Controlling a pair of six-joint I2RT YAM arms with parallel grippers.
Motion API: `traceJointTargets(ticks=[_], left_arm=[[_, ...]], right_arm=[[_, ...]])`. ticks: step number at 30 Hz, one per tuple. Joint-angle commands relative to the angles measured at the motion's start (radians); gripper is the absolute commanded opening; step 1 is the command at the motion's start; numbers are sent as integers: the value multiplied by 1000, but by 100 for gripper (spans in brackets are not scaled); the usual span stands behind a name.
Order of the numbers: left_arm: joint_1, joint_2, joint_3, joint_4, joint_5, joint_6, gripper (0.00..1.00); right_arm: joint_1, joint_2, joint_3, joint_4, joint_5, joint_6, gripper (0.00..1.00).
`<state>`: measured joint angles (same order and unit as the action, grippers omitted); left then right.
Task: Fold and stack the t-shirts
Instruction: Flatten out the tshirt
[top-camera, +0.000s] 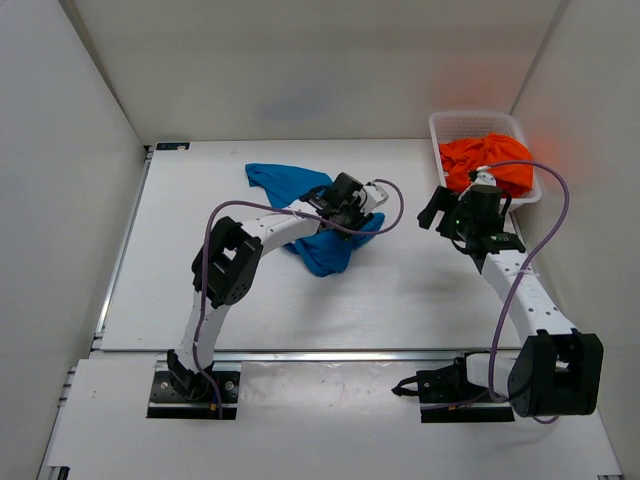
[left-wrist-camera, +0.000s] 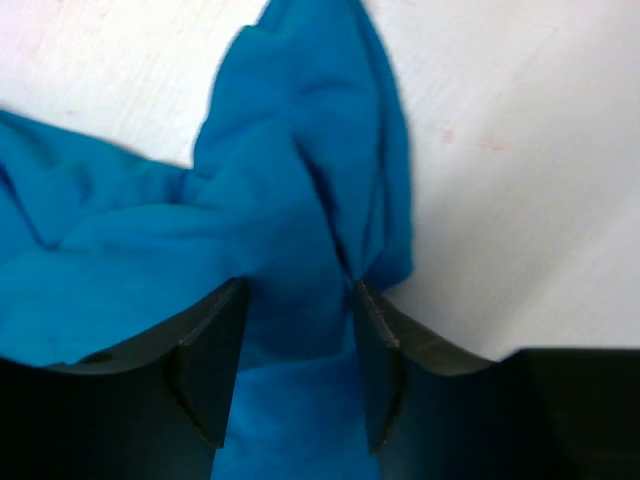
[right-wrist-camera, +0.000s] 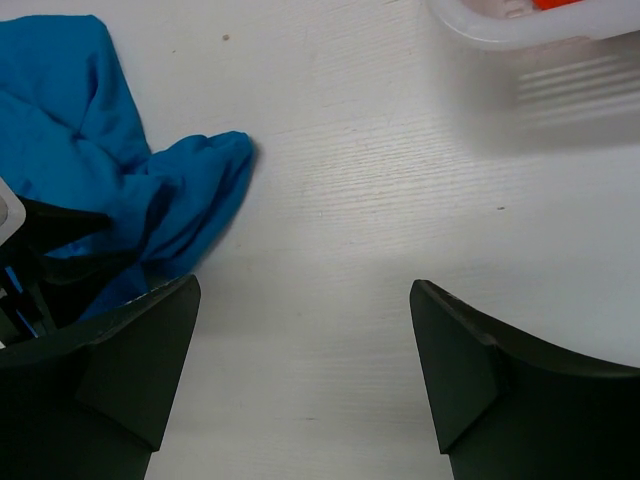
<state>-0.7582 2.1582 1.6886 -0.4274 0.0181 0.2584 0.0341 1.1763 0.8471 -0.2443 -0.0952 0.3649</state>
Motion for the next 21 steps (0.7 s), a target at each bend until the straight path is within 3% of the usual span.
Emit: traceJointTargets(ticks=[1, 5, 8, 11, 16, 18, 21], left_arm=[[17, -31, -18, 18, -47, 28, 48], [31, -34, -49, 42, -107, 68, 21], [37, -31, -40, 38, -110, 79, 10], [56, -40, 56, -31, -87, 42, 8], [89, -47, 495, -194, 42, -28, 9], [83, -55, 682, -183, 51, -12, 11], [56, -99, 770, -40, 2, 71, 13]], right_arm=[[21, 23, 14, 57, -12, -3, 84], [39, 54, -2, 79, -34, 3, 84], [47, 68, -6, 88, -54, 5, 84], [53, 89, -2, 108, -77, 11, 82], [96, 137, 21, 160, -178, 3, 82], [105, 155, 47, 162, -189, 0, 84], [83, 161, 90, 166, -181, 5, 84]])
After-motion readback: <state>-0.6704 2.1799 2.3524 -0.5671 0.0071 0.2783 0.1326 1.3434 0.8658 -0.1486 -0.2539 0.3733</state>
